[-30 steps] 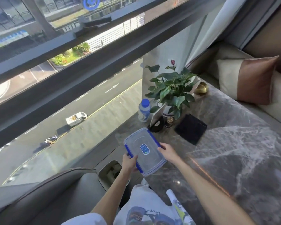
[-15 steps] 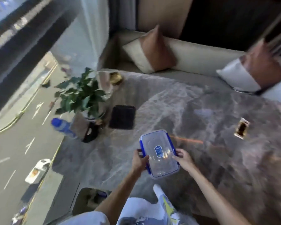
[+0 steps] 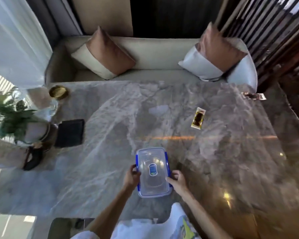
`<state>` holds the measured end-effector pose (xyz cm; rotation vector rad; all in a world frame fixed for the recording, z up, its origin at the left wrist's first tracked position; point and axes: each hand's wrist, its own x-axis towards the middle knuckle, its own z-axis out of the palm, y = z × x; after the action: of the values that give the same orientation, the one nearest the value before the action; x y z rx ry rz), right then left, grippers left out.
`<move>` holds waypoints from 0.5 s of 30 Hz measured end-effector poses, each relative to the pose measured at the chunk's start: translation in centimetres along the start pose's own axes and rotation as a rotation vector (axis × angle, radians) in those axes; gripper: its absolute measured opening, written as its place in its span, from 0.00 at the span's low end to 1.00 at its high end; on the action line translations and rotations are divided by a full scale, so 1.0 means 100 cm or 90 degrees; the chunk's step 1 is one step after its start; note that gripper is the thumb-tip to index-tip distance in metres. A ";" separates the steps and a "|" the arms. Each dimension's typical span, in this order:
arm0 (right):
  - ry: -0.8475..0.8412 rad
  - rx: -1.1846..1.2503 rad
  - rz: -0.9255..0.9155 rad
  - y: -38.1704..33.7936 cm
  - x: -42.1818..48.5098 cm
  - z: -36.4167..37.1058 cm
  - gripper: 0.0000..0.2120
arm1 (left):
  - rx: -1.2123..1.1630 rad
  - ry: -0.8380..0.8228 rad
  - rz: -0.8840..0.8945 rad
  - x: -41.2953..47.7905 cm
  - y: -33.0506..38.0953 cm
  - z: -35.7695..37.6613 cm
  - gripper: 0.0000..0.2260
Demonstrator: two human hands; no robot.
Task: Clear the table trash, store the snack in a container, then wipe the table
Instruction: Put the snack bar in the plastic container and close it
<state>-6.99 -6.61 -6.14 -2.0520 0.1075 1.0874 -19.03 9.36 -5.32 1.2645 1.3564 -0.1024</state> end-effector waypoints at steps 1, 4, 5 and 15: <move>-0.009 0.007 -0.003 0.000 0.001 -0.001 0.23 | -0.004 0.007 0.001 -0.001 0.000 0.001 0.19; -0.051 0.003 0.002 -0.001 0.005 -0.005 0.26 | -0.005 0.007 -0.017 -0.002 0.004 0.002 0.18; -0.065 0.001 0.007 -0.001 0.006 -0.005 0.27 | 0.003 0.003 -0.025 -0.003 0.006 0.002 0.17; -0.072 0.056 0.012 -0.011 0.004 -0.003 0.18 | -0.032 -0.041 -0.073 -0.001 0.009 -0.007 0.14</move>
<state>-6.11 -5.92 -5.67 -1.9114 0.1166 1.1873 -18.87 10.19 -4.50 1.1323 1.3673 -0.1854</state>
